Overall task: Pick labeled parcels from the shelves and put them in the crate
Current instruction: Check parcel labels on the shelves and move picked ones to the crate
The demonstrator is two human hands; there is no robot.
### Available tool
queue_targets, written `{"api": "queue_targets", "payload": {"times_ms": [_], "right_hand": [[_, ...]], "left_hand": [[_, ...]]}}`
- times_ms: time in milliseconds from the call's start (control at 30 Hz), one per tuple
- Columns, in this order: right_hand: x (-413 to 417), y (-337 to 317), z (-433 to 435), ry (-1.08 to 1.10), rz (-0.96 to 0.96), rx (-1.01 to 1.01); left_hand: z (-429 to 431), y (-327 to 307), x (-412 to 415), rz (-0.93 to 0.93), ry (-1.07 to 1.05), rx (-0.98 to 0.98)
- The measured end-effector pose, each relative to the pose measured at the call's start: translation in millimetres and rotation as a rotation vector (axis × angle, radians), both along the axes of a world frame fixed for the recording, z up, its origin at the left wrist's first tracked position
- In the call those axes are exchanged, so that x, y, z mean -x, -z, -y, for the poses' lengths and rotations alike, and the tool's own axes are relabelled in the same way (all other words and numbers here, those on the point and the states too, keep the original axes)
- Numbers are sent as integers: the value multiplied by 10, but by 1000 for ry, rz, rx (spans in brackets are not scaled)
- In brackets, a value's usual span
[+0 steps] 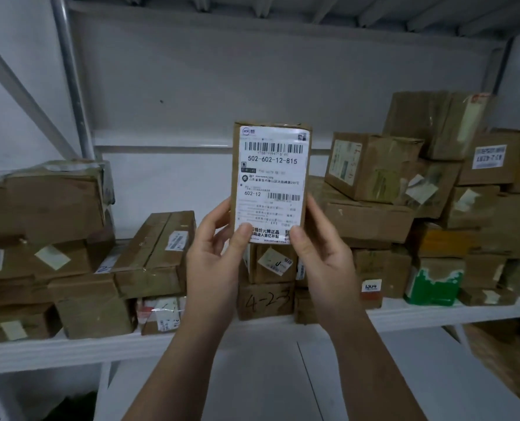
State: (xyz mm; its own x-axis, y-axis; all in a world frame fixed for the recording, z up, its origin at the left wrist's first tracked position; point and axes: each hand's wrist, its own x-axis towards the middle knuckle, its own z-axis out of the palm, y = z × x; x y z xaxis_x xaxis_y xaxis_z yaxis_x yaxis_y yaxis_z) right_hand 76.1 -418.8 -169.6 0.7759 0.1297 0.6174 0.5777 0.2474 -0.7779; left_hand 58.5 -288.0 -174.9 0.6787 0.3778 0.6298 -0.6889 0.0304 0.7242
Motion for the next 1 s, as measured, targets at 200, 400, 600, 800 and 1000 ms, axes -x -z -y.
{"api": "queue_targets", "payload": {"times_ms": [200,400,600,800,1000], "right_hand": [[-26,53,18,64,38,-124],[2,90,17,34,20,-107],[48,128,-138,38,55,-10],[72,169,-517,66,102,176],[-40,335,-968,49,17,67]], "left_hand": [[119,-15,50,42,-36,21],[128,42,90,28,-15,58],[-49,72,198,31,-129,65],[-376,202,335,-54,-217,75],[-777,219,427,-123,-315,-51]]}}
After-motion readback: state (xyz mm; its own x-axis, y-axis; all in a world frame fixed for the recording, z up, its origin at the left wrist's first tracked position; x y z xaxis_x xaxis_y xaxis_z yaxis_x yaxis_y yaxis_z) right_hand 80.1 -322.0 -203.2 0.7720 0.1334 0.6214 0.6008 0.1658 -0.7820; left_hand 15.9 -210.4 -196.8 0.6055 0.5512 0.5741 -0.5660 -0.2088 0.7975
